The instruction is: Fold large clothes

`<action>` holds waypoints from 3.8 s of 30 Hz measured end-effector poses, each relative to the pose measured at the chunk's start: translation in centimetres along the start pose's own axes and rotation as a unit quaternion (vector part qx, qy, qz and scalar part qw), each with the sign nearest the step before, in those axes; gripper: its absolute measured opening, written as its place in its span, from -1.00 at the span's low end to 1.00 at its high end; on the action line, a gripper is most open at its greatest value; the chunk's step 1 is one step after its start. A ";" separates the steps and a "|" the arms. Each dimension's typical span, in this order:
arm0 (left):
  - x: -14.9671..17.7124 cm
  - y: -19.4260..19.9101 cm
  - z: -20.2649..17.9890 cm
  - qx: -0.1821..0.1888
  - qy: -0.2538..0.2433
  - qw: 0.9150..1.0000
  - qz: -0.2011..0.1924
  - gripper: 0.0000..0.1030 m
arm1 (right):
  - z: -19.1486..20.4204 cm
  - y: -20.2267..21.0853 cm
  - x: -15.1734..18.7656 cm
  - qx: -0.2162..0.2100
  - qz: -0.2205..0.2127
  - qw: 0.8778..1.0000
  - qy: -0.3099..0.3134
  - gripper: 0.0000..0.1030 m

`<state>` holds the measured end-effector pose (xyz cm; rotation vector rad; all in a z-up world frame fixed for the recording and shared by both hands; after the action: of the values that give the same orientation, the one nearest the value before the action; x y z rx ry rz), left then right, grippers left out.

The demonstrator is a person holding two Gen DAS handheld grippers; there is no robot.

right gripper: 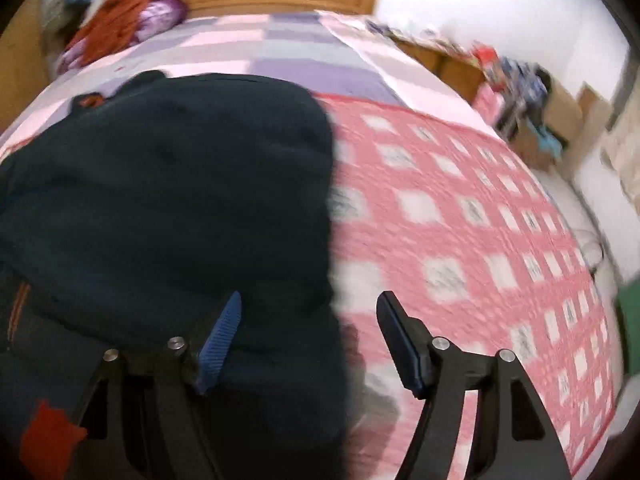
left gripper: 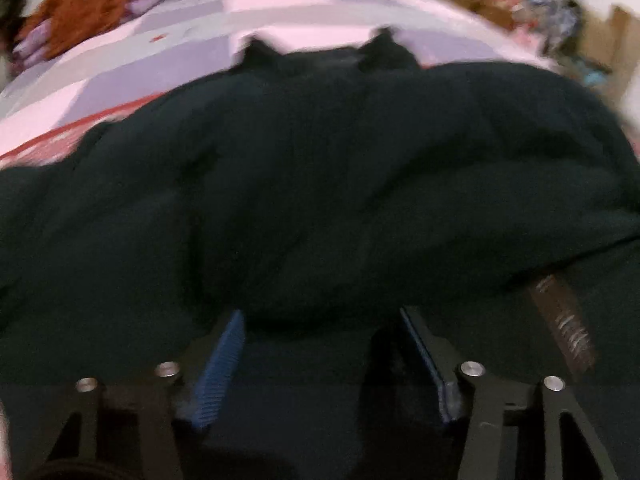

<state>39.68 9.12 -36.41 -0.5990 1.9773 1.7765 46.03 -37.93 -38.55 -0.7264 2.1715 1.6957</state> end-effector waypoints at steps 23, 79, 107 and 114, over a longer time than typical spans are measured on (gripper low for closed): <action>13.9 10.1 15.0 -0.100 0.218 0.971 -0.005 0.61 | 30.1 10.7 -3.4 -0.114 -0.085 0.977 0.160 0.44; 2.8 7.8 48.3 -0.083 0.421 0.900 -0.070 0.88 | 23.8 1.7 -7.0 0.118 0.001 0.992 0.049 0.44; -3.3 5.6 50.2 -0.026 0.505 0.855 -0.116 -0.57 | 23.1 0.3 -3.3 0.045 -0.047 0.998 0.006 0.45; -9.4 11.9 43.6 -0.021 0.382 0.906 -0.182 -0.60 | 23.1 0.2 -3.5 0.045 -0.046 0.998 0.006 0.45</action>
<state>41.48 54.02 -25.79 -1.7660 2.0689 1.4591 47.02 -15.02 -42.72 -0.8018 2.1720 1.5421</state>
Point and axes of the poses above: each gripper's, at about its wrist camera, not at the fingertips, and y roughly against the way its jaws point, z to its left, x to its underside, the point moved 4 cm from there along -y, roughly the way its jaws point, and after that the axes turned 10 degrees about y, right-handed, at the moved point
